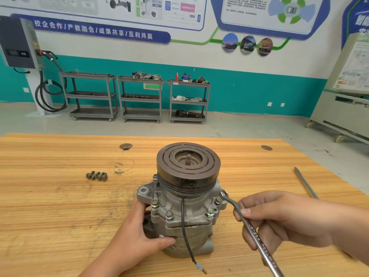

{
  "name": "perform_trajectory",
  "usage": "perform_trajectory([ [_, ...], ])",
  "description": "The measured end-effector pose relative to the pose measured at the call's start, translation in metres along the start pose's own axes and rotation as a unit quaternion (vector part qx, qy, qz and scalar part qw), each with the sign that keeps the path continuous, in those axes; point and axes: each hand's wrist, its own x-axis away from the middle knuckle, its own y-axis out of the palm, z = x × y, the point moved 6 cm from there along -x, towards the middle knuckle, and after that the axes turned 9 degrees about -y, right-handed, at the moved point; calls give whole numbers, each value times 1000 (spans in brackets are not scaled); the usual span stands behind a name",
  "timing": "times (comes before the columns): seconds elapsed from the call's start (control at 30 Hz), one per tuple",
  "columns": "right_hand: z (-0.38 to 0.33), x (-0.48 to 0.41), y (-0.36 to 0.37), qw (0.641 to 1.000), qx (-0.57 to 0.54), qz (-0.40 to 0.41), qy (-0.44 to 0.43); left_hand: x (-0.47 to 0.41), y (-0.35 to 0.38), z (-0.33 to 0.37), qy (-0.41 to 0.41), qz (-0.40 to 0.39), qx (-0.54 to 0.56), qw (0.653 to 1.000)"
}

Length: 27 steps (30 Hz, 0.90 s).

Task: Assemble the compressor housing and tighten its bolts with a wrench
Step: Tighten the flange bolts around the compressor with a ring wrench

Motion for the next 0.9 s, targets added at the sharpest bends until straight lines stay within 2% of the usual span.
perform_trajectory([
  [0.1,-4,-2,-7,993,113,29,6,1,0,2,6,1,-1,1000],
  [0.2,-10,-1,-19,961,270,57,4,2,0,3,15,2,-3,1000],
  [0.27,-19,1,-25,915,397,71,-7,2,-1,3,15,3,-3,1000],
  [0.37,-33,3,-34,821,563,88,-21,1,0,4,18,3,-5,1000],
  [0.43,-42,1,-36,765,637,87,-32,1,0,3,20,1,-3,1000],
  [0.47,-45,-1,-36,749,656,83,-34,1,0,3,22,2,-2,1000],
  [0.63,-62,-14,-36,715,696,70,-28,2,-2,2,19,4,-4,1000],
  [0.73,-73,-19,-40,672,736,74,-41,2,-2,2,18,5,-9,1000],
  [0.77,-74,-20,-43,668,740,69,-33,2,-2,2,17,4,-9,1000],
  [0.83,-72,-23,-47,685,726,55,-8,1,-1,2,15,3,-12,1000],
  [0.9,-69,-26,-51,718,694,42,15,1,-1,1,14,1,-11,1000],
])
